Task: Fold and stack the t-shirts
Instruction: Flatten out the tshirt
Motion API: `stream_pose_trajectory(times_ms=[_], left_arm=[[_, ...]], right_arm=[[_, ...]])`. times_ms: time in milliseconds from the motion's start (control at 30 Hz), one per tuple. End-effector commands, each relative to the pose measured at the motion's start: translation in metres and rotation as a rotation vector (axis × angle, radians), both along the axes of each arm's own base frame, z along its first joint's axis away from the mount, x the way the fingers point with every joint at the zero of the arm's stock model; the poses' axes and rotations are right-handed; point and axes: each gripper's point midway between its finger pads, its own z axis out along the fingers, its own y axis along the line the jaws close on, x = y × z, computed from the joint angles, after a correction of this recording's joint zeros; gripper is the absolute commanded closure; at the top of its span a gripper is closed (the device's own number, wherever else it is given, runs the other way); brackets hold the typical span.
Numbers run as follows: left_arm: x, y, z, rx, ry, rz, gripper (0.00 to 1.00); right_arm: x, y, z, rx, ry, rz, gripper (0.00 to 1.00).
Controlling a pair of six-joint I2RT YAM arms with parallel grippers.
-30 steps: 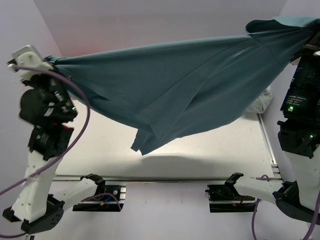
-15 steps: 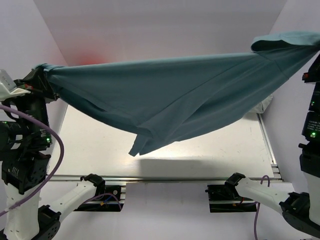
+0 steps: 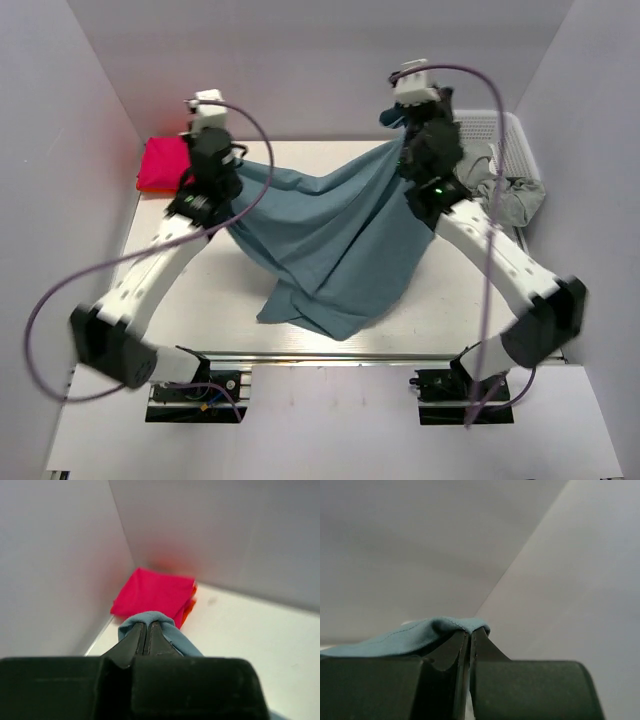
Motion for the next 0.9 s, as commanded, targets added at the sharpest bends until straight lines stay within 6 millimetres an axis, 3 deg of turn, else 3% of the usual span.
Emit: stream_pose_trajectory(times_ms=[0,67,100,133,167,200,233,300,333,367,400,433,467,533,567,600,667,733,767,800,833,867], left_arm=[[0.039,0.011,-0.047,0.042,0.08,0.117,1.0],[0.065,0.008,-0.071,0.042,0.119,0.112,1.0],[0.078,0.015,-0.085,0.04,0.143,0.13,1.0],[0.101,0.011,-0.112,0.06,0.201,0.122,1.0],[0.114,0.012,-0.122,0.042,0.203,0.128,1.0],[0.125,0.02,-0.136,0.042,0.23,0.142,1.0],[0.147,0.018,-0.159,0.052,0.268,0.142,1.0],[0.17,0.023,-0.183,0.047,0.305,0.137,1.0],[0.186,0.016,-0.177,0.029,0.282,0.117,1.0],[0.2,0.018,-0.216,0.041,0.358,0.115,1.0],[0.215,0.018,-0.211,0.03,0.342,0.107,1.0],[0.224,0.011,-0.221,0.017,0.353,0.071,1.0],[0.232,0.006,-0.232,0.024,0.37,0.046,1.0],[0.252,0.0,-0.251,0.013,0.376,0.002,1.0],[0.256,-0.002,-0.257,0.011,0.38,-0.008,1.0],[0.262,-0.005,-0.262,0.009,0.381,-0.017,1.0],[0.275,-0.013,-0.275,0.002,0.382,-0.055,0.98],[0.286,-0.021,-0.273,-0.009,0.362,-0.089,0.91],[0.29,-0.023,-0.284,-0.009,0.373,-0.1,0.86],[0.295,-0.027,-0.278,-0.014,0.362,-0.118,0.8],[0.295,-0.029,-0.276,-0.017,0.366,-0.132,0.5],[0.296,-0.031,-0.276,-0.011,0.37,-0.147,0.23]], right_arm=[[0.029,-0.028,-0.034,0.137,-0.011,-0.129,1.0],[0.065,-0.017,-0.082,0.104,0.078,-0.151,1.0],[0.076,-0.024,-0.096,0.134,0.095,-0.168,1.0],[0.1,-0.017,-0.129,0.107,0.157,-0.179,1.0],[0.11,-0.02,-0.133,0.119,0.163,-0.189,1.0],[0.119,-0.024,-0.15,0.133,0.2,-0.2,1.0],[0.141,-0.017,-0.188,0.098,0.268,-0.207,1.0],[0.157,-0.019,-0.19,0.115,0.267,-0.216,1.0],[0.17,-0.024,-0.211,0.099,0.296,-0.232,1.0],[0.183,-0.02,-0.218,0.095,0.298,-0.237,1.0],[0.193,-0.02,-0.236,0.082,0.329,-0.248,1.0],[0.2,-0.021,-0.233,0.087,0.324,-0.249,1.0],[0.214,-0.018,-0.256,0.075,0.349,-0.252,1.0],[0.23,-0.016,-0.259,0.086,0.341,-0.234,1.0],[0.238,-0.015,-0.277,0.074,0.367,-0.232,1.0],[0.243,-0.016,-0.27,0.087,0.348,-0.229,1.0],[0.254,-0.011,-0.291,0.081,0.369,-0.208,1.0],[0.264,-0.005,-0.303,0.083,0.369,-0.187,1.0],[0.268,-0.005,-0.304,0.086,0.358,-0.175,1.0],[0.27,-0.005,-0.309,0.075,0.364,-0.174,1.0],[0.272,-0.003,-0.315,0.066,0.37,-0.176,0.95],[0.272,-0.002,-0.311,0.048,0.365,-0.18,0.83]])
